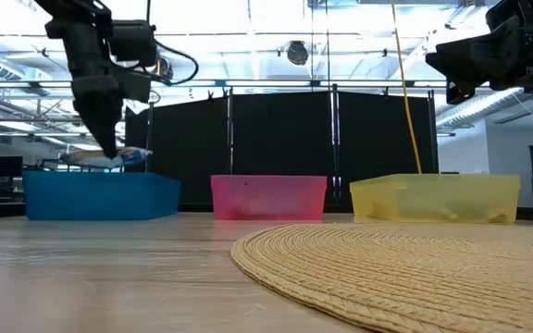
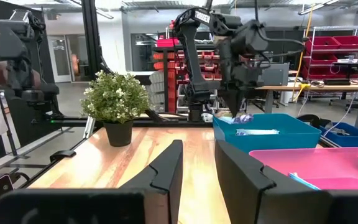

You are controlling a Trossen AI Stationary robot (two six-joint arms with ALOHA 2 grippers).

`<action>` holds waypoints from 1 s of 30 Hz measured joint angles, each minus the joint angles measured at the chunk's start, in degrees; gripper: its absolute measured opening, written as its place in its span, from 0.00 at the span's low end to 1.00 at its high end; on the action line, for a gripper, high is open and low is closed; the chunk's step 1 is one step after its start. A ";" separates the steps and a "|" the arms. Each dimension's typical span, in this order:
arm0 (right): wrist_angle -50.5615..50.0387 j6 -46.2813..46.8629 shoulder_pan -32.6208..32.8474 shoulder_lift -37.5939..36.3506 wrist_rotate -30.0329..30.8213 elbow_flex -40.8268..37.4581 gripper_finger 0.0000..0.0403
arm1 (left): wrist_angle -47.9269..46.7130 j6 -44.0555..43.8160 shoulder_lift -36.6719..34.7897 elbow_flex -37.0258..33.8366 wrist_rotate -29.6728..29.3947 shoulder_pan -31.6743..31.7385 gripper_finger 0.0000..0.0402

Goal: Pick and place Granola Bars by type
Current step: Put the blue granola bar into the blue bin, then return to Home Position

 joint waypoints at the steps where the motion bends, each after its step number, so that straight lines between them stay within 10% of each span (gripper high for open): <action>1: 0.00 0.00 0.00 0.00 0.00 0.00 0.21 | 0.05 0.21 0.22 -0.31 0.04 0.48 0.00; 17: 0.02 0.00 0.00 0.00 0.02 0.00 0.21 | 2.34 -3.00 0.26 -1.02 2.37 1.91 0.16; 30: 0.02 0.00 0.02 0.00 0.02 -0.01 0.21 | 43.13 -2.62 -13.99 -18.22 13.13 1.88 0.17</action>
